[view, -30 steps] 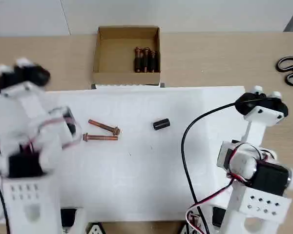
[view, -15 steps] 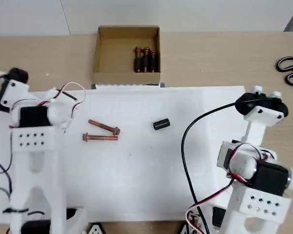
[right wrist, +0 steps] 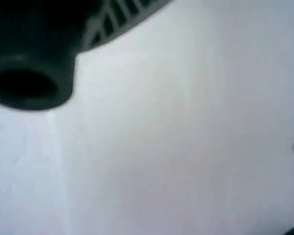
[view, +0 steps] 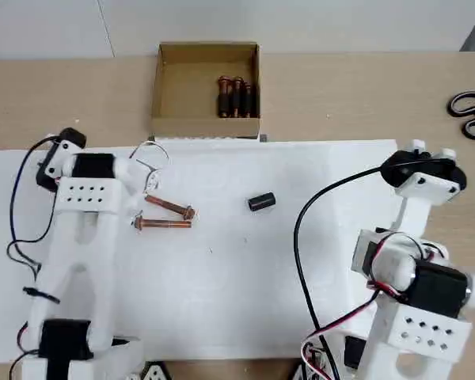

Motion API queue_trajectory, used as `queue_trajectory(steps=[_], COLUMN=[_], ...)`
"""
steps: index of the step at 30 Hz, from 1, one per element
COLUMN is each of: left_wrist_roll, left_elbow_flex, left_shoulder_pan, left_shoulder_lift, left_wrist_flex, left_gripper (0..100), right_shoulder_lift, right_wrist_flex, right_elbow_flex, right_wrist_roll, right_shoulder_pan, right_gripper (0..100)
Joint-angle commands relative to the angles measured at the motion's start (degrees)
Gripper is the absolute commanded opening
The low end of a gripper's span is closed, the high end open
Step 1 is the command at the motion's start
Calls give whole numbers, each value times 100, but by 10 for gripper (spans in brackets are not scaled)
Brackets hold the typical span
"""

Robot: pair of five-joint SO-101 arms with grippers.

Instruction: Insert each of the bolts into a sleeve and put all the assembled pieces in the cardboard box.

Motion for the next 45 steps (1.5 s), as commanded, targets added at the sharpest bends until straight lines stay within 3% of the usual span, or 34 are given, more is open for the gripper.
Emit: queue_trajectory(steps=[1,15,45], left_wrist_roll=[18,18,369], left_elbow_flex=[-31,4,22], left_shoulder_pan=[-18,-70,-44], left_shoulder_lift=[176,1178,1196], left_wrist_flex=[53,651,-387], left_gripper=[174,174,174], right_shoulder_lift=[-92,-92,-92], right_wrist_flex=[-92,-92,-92], right_elbow_flex=[-26,-26,-26], right_wrist_roll=[-53,-53,-44], right_shoulder_pan=[75,75,75], right_gripper=[3,3,3])
